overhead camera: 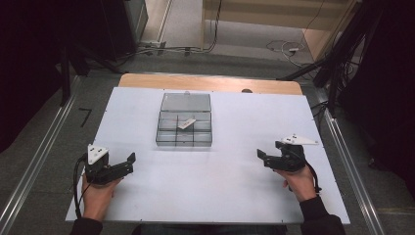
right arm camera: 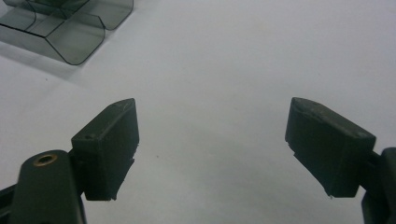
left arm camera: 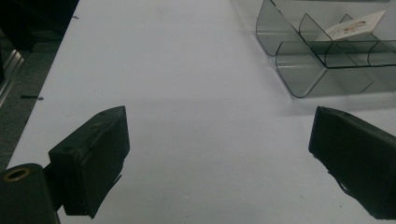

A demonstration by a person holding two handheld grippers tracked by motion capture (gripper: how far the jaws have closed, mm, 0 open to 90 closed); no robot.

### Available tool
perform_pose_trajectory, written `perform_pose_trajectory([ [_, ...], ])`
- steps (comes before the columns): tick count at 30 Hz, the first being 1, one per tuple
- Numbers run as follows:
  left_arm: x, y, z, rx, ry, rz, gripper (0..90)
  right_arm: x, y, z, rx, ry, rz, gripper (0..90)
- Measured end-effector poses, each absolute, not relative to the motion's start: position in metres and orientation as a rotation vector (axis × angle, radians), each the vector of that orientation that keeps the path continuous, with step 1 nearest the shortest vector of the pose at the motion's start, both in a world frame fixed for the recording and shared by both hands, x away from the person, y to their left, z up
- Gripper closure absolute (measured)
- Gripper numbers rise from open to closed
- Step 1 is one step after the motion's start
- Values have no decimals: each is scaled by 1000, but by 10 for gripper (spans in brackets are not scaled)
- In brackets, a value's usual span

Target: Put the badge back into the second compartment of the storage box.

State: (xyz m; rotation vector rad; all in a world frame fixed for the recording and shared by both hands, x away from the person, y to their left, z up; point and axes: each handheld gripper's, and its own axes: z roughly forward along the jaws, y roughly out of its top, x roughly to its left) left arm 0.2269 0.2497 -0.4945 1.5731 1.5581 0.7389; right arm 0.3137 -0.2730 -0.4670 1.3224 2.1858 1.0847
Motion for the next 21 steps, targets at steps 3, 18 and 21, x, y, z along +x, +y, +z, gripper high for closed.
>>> perform_pose_trajectory([
  [3, 228, 251, -495, 1567, 1562, 733, 56, 310, -278, -465, 1332, 2175, 1099, 162],
  [18, 228, 252, -495, 1571, 1558, 734, 56, 302, -307, -466, 1372, 2120, 1089, 162],
  [21, 228, 252, -495, 1566, 1560, 735, 56, 301, -312, -466, 1385, 2111, 1084, 162],
])
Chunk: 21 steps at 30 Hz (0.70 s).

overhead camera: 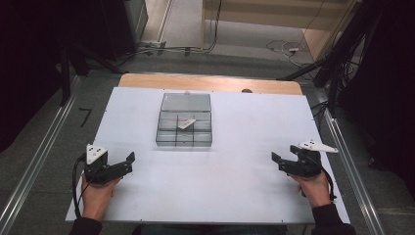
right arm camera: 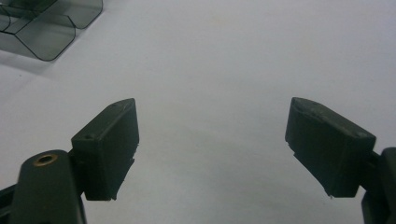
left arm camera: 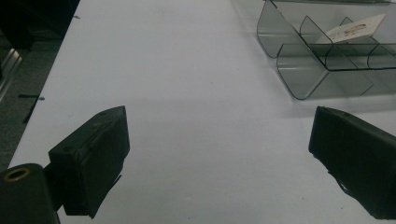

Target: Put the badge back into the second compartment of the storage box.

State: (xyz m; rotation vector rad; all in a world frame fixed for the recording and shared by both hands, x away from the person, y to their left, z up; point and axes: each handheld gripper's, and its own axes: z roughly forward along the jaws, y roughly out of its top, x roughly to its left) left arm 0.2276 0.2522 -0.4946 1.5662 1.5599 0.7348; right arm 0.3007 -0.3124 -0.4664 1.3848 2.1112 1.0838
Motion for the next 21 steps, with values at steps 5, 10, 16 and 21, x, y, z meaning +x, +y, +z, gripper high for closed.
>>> perform_pose_trajectory([
  [5, 228, 252, -495, 1561, 1560, 732, 56, 299, -319, -467, 1392, 2101, 1079, 162],
  [10, 227, 252, -495, 1563, 1559, 733, 55, 298, -325, -468, 1403, 2092, 1074, 162],
  [16, 228, 252, -495, 1567, 1557, 732, 56, 295, -333, -468, 1419, 2079, 1065, 162],
  [21, 228, 252, -495, 1567, 1557, 732, 56, 292, -342, -470, 1434, 2060, 1057, 162],
])
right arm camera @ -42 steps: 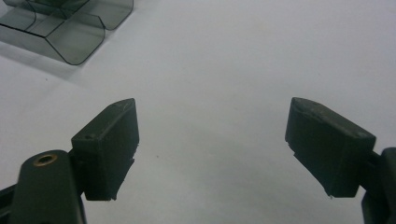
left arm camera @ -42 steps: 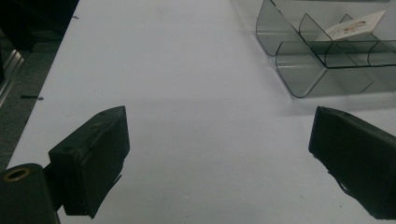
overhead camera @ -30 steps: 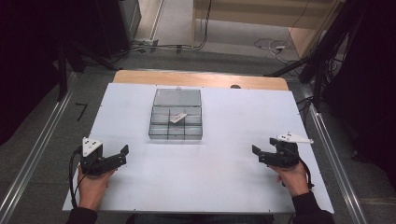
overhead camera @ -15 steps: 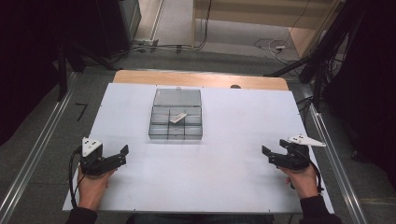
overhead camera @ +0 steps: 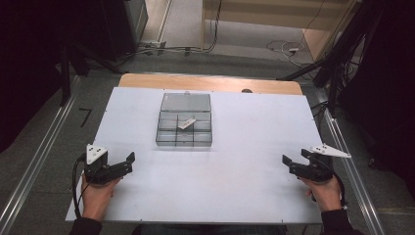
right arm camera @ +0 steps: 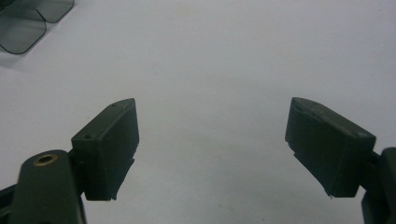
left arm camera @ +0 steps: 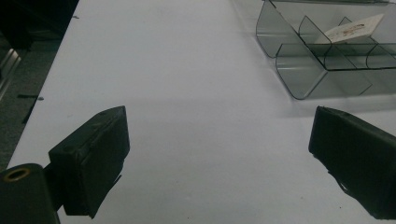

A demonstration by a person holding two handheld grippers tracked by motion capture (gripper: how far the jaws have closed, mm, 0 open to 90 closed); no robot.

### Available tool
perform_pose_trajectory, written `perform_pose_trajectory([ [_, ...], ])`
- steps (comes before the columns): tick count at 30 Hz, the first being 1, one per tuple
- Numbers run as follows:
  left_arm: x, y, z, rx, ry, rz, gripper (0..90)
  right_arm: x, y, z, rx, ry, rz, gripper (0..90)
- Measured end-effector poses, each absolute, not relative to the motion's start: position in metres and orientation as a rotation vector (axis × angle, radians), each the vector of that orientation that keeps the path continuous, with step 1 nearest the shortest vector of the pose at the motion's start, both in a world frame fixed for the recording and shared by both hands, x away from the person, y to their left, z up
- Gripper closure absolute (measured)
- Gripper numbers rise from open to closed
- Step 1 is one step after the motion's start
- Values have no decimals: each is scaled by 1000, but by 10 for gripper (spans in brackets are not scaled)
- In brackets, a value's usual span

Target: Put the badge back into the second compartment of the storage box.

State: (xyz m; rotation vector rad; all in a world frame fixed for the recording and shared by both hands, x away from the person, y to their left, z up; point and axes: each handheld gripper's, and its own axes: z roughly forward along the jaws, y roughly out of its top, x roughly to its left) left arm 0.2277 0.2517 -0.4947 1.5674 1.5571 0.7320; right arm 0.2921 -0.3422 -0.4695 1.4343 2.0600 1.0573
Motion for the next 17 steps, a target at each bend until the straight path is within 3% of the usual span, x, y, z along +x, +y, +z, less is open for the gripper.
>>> perform_pose_trajectory([
  [17, 226, 249, -489, 1553, 1534, 728, 56, 281, -373, -480, 1517, 1995, 991, 162],
])
